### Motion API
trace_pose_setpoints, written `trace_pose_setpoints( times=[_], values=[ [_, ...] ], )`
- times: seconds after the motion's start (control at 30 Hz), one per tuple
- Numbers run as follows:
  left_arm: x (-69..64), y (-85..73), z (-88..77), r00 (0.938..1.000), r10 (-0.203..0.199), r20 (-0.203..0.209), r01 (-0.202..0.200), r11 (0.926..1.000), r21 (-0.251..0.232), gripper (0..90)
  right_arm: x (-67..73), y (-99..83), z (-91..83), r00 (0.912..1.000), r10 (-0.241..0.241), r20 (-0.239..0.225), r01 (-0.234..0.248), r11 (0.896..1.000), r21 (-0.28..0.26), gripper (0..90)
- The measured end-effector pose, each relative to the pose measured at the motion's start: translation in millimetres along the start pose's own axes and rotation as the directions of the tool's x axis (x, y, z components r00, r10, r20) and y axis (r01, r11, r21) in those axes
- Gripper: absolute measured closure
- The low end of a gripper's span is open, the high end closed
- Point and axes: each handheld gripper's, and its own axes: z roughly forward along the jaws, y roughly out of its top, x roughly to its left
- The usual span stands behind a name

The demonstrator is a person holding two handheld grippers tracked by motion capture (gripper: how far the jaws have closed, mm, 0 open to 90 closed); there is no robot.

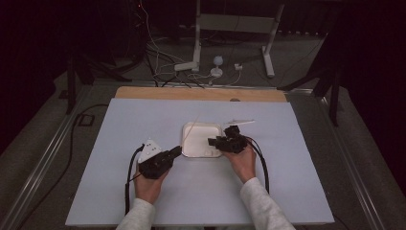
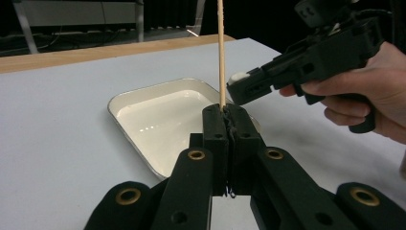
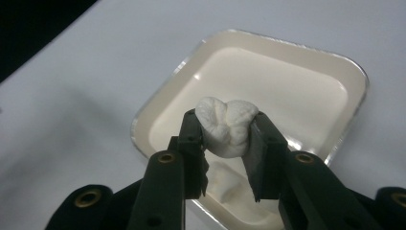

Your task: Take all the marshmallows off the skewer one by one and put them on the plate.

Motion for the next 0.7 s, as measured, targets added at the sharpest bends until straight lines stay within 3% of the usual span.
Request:
trace_pose_setpoints(
  times=[0.17, 0.37, 0.57, 0.7],
  values=[
    [-0.2, -0.1, 1.0, 1.0, 0.0, 0.007, 0.0, 1.0, 0.003, 89.4, -3.2, -2.0, 8.5, 0.9998, 0.012, 0.017, -0.012, 0.999, 0.04, 66.6],
    [0.4, 0.3, -0.2, 0.9999, -0.005, 0.011, 0.005, 1.0, -0.002, 89.4, -4.2, -2.9, 10.1, 0.9986, 0.019, 0.05, -0.021, 0.999, 0.037, 41.1],
    [0.0, 0.6, -0.4, 0.9997, -0.021, -0.009, 0.021, 0.9998, -0.005, 89.3, -4.0, -1.0, 2.4, 0.9986, 0.052, 0.009, -0.052, 0.998, -0.02, 21.5],
    [1.3, 1.7, 0.9, 0.9989, -0.045, -0.009, 0.045, 0.999, -0.006, 89.3, -1.9, 1.7, -8.1, 0.9989, 0.045, -0.015, -0.045, 0.998, -0.051, 14.8]
  ],
)
